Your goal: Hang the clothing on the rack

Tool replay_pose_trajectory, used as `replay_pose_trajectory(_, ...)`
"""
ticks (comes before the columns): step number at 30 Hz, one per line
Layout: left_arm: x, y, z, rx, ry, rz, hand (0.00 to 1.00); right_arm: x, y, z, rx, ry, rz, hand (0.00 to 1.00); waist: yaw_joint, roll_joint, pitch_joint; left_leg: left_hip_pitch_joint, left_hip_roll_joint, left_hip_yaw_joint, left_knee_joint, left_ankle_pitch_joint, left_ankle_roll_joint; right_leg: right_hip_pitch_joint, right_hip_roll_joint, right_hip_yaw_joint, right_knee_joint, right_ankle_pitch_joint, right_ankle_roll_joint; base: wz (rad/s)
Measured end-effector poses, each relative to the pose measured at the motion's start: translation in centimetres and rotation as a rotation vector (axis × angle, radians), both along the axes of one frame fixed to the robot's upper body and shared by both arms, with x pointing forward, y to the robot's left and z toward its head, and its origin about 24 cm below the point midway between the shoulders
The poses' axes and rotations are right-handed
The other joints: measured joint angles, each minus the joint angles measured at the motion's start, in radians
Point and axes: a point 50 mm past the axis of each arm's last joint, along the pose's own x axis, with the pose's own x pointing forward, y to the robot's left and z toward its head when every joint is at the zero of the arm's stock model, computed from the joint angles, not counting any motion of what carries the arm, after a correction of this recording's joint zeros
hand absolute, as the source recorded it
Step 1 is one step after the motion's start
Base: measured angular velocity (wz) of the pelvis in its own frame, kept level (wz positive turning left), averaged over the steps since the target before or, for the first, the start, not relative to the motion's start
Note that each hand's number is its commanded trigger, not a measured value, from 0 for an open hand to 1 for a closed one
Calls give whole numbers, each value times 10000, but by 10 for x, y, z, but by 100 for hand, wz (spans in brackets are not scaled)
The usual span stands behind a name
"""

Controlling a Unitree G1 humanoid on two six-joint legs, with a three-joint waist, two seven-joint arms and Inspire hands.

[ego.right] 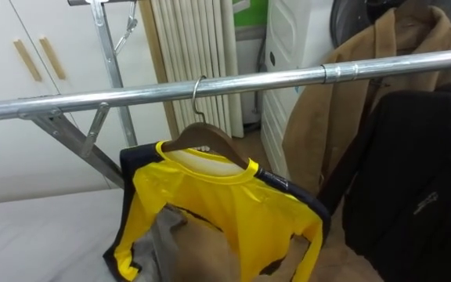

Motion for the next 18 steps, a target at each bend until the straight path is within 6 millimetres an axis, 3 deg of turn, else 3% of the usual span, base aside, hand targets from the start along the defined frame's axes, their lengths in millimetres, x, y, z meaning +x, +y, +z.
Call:
replay_pose_trajectory(7, 4, -1, 0, -481, -93, -79, 0, 7, 1, 2, 84, -381, 129, 0, 39, 21, 7, -23, 1, -5, 6, 0, 0, -6, -10, -80, -10, 0, 0, 2)
replay_pose_trajectory(18, 5, -2, 0, -544, -456, 135, 0, 26, 10, 4, 139, -858, 1510, 0, 322, 27, -7, -361, 20, -58, 319, -5, -18, -47, -100, -590, -36, -52, -72, 14)
